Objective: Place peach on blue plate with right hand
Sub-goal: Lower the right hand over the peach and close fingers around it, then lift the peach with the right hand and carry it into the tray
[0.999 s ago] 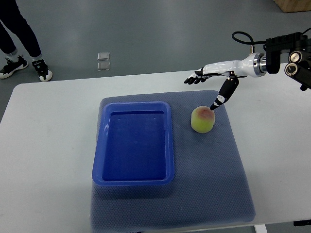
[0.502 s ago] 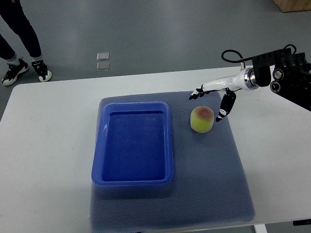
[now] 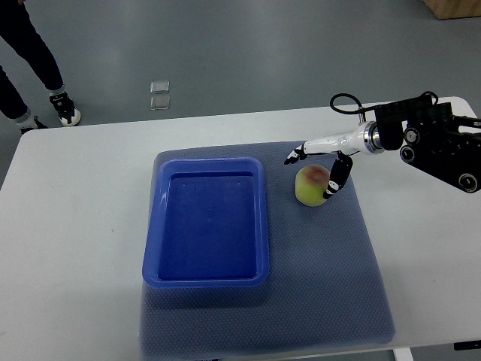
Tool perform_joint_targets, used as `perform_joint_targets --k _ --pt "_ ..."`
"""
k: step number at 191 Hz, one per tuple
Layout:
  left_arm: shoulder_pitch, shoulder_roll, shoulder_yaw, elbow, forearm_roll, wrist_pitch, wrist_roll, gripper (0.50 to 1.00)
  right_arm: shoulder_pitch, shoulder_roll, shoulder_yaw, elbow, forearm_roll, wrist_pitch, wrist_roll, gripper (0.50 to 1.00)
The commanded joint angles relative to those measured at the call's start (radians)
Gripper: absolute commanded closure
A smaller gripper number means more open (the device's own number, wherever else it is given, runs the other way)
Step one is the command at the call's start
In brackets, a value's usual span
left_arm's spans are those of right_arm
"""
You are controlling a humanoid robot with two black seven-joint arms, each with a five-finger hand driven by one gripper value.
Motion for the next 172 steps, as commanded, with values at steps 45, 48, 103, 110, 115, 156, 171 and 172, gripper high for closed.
perform_joint_targets --k 45,48,103,110,115,156,171,172 --pt "0.0 0.0 0.0 0.0 0.0 -0.001 0.0 0.5 -0.008 0.011 -0.046 -0.009 -0.031 -0.06 0.026 0.579" --pt "0.0 0.0 0.0 0.0 0.0 -0.001 0.0 0.5 -0.008 0.011 -0.046 -0.009 -0.031 -0.06 0.028 0.581" --pt "0.0 0.0 0.0 0.0 0.0 0.0 0.0 0.5 -0.006 0.011 -0.046 -0.006 -0.029 -0.097 0.055 0.722" --pt "0.0 0.0 0.0 0.0 0.0 -0.001 0.0 0.5 -0.006 0.011 -0.047 -0.006 -0.031 -0.103 0.055 0.744" --pt "0.0 0.0 0.0 0.0 0.0 -0.001 0.0 0.5 -0.006 0.011 -0.047 -0.006 -0.031 -0.106 0.055 0.748" --pt "0.0 0.0 0.0 0.0 0.0 -0.001 0.0 0.5 -0.001 0.01 -0.049 -0.006 -0.031 -0.127 0.064 0.85" --pt "0.0 0.0 0.0 0.0 0.0 -0.001 0.0 0.5 0.005 0.008 -0.047 -0.003 -0.031 -0.129 0.084 0.887" --pt "0.0 0.0 0.0 0.0 0.0 -0.001 0.0 0.5 0.006 0.008 -0.047 -0.003 -0.031 -0.129 0.086 0.893"
